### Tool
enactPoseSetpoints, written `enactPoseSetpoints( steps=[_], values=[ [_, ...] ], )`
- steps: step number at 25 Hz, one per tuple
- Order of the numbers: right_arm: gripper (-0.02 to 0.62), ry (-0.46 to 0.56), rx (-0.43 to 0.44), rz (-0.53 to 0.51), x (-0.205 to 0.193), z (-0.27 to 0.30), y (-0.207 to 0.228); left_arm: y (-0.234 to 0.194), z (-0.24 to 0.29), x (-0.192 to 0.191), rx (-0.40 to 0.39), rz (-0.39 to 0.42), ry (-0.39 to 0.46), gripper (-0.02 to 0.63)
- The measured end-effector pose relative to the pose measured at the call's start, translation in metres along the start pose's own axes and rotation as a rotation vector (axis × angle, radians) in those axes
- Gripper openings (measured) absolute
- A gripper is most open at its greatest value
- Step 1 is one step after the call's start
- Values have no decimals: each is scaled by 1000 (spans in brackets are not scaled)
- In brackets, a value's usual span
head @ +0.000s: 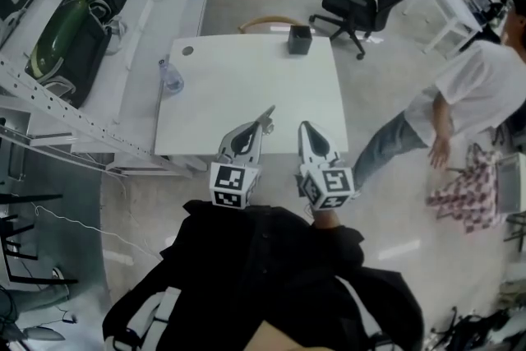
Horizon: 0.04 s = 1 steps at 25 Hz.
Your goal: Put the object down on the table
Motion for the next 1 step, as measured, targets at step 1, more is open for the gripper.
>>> enactPoseSetpoints(
  steps=[1],
  values=[
    [1,4,0,-2,1,1,0,0,0,0,-1,-1,3,3]
  ],
)
Point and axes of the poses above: the fingertips, and each gripper's own axes: z forward along the fingers, y to its right, x out of its top, the point moved 9 cm from there along -z, backward along the fingers, and after that the axes turned 4 degrees about -x, right-handed, at the moved point
